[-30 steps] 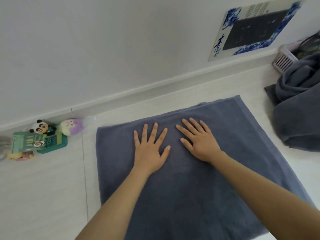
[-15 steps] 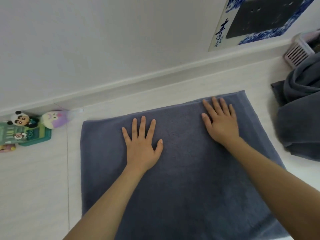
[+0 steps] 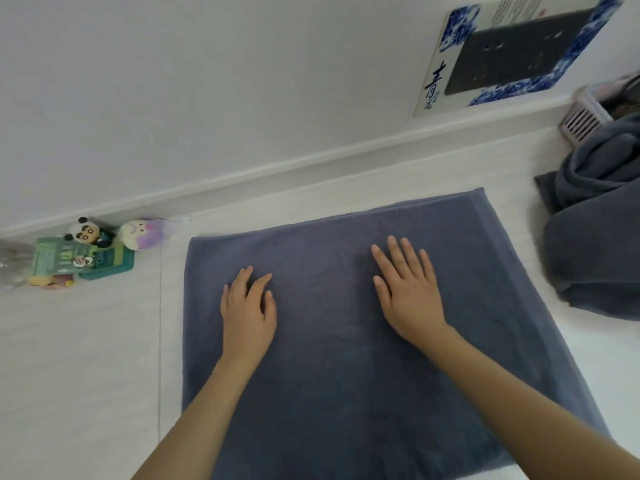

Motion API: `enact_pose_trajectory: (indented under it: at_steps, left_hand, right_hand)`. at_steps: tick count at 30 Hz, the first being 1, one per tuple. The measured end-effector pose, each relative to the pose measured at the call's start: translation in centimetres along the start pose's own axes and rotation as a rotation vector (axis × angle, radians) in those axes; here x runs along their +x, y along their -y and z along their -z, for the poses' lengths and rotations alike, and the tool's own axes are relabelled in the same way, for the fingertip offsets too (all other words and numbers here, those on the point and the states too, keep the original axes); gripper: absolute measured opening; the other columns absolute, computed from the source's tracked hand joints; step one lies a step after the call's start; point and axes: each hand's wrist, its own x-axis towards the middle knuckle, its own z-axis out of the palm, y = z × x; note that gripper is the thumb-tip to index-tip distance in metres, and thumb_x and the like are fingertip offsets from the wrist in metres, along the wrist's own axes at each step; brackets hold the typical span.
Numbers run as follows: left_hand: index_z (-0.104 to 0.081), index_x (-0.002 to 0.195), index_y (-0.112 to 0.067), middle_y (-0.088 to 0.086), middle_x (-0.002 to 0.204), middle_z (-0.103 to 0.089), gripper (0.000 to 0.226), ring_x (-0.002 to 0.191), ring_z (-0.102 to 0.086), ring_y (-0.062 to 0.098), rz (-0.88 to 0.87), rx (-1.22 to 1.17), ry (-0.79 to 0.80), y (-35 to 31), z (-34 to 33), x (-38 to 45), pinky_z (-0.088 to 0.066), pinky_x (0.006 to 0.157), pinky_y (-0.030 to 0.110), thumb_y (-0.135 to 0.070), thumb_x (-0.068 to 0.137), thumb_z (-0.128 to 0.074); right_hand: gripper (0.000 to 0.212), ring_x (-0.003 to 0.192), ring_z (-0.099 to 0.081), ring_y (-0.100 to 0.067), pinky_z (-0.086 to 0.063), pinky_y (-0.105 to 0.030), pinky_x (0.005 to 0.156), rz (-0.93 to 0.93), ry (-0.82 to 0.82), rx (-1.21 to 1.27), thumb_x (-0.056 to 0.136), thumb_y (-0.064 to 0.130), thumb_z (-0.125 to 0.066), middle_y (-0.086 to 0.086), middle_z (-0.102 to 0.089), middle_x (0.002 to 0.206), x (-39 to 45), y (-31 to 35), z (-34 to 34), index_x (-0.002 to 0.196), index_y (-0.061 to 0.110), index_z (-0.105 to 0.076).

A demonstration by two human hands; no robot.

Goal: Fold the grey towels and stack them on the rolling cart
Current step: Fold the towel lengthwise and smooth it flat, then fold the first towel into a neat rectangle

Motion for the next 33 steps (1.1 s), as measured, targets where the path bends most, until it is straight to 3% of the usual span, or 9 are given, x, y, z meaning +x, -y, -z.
enact_pose_trajectory:
  at_steps: [3,8,13,15,17,20,23,28,33]
  left_hand:
    - [-0.062,0.122,-0.009,0.021,0.141,-0.044,0.031,0.134,-0.037,0.035,0.068,0.08,-0.027,2.1,0.8,-2.6,-0.022,0.114,0.054,-0.012,0.092,-0.056]
    - [-0.052,0.136,-0.022,0.022,0.151,-0.025,0.044,0.139,-0.023,0.038,0.306,0.126,0.005,4.5,2.7,-4.7,-0.014,0.113,0.054,-0.032,0.093,-0.055]
    - [-0.035,0.143,-0.019,0.015,0.139,-0.038,0.062,0.121,-0.046,0.035,0.454,-0.107,0.017,4.8,5.7,-5.6,-0.044,0.092,0.045,-0.034,0.089,-0.061]
    - [-0.031,0.141,-0.013,0.012,0.132,-0.049,0.069,0.112,-0.055,0.033,0.57,-0.234,0.086,5.3,6.6,-5.7,-0.047,0.086,0.04,-0.034,0.086,-0.066]
    - [-0.039,0.133,-0.007,0.012,0.124,-0.058,0.067,0.105,-0.06,0.032,0.646,-0.324,0.172,6.0,7.2,-5.8,-0.051,0.085,0.039,-0.039,0.082,-0.07]
    - [-0.054,0.125,-0.004,0.011,0.122,-0.062,0.055,0.106,-0.061,0.03,0.621,-0.449,0.294,5.7,8.4,-6.2,-0.051,0.089,0.039,-0.036,0.083,-0.07]
    - [-0.052,0.126,-0.012,0.008,0.125,-0.061,0.048,0.109,-0.06,0.027,0.513,-0.552,0.304,4.0,9.6,-6.2,-0.049,0.096,0.041,-0.027,0.084,-0.069]
    - [-0.045,0.128,-0.018,-0.002,0.12,-0.06,0.047,0.104,-0.061,0.018,0.391,-0.779,0.369,-1.3,10.4,-5.1,-0.051,0.094,0.039,-0.021,0.086,-0.068]
    - [-0.033,0.14,-0.015,0.007,0.128,-0.056,0.065,0.11,-0.06,0.027,0.251,-0.738,0.463,-9.9,9.0,-4.6,-0.049,0.096,0.045,-0.03,0.087,-0.067]
  right_hand:
    - [0.057,0.139,-0.027,-0.025,-0.011,-0.042,0.114,0.061,0.018,0.025,0.1,0.042,-0.011,-0.008,-0.037,0.149,-3.0,3.3,-1.1,0.143,0.019,-0.04]
    - [0.054,0.139,-0.031,-0.025,-0.007,-0.039,0.115,0.061,0.11,-0.042,0.096,0.044,-0.023,-0.006,-0.037,0.149,-4.8,5.1,-2.9,0.144,0.022,-0.037]
    - [0.068,0.145,-0.014,-0.025,0.004,-0.038,0.115,0.002,0.118,0.011,0.09,0.044,-0.004,-0.006,-0.021,0.156,-4.4,6.7,-2.2,0.148,0.018,-0.025]
    - [0.058,0.143,-0.02,-0.025,-0.008,-0.04,0.117,-0.015,0.065,0.163,0.095,0.038,-0.015,-0.005,-0.028,0.153,-5.8,8.6,-1.2,0.146,0.015,-0.03]
    - [0.045,0.132,-0.036,-0.024,-0.029,-0.039,0.111,-0.034,0.06,0.393,0.099,0.028,-0.037,-0.003,-0.046,0.142,-8.1,10.5,-0.6,0.143,0.016,-0.037]
    - [0.042,0.118,-0.048,-0.016,-0.038,-0.026,0.099,-0.135,0.152,0.717,0.097,0.024,-0.045,0.002,-0.058,0.124,-11.5,12.6,-0.4,0.14,0.022,-0.04]
    - [0.041,0.121,-0.047,-0.008,-0.034,-0.019,0.099,-0.272,0.214,0.916,0.098,0.025,-0.045,0.008,-0.055,0.129,-13.1,12.6,0.1,0.139,0.025,-0.04]
    - [0.028,0.109,-0.059,-0.009,-0.041,-0.022,0.091,-0.493,0.218,1.266,0.099,0.027,-0.043,0.001,-0.064,0.121,-13.5,11.2,2.7,0.127,0.029,-0.05]
    - [0.033,0.091,-0.068,-0.026,-0.053,-0.034,0.083,-0.64,0.153,1.542,0.101,0.031,-0.035,-0.007,-0.07,0.105,-14.7,8.2,6.0,0.127,0.02,-0.053]
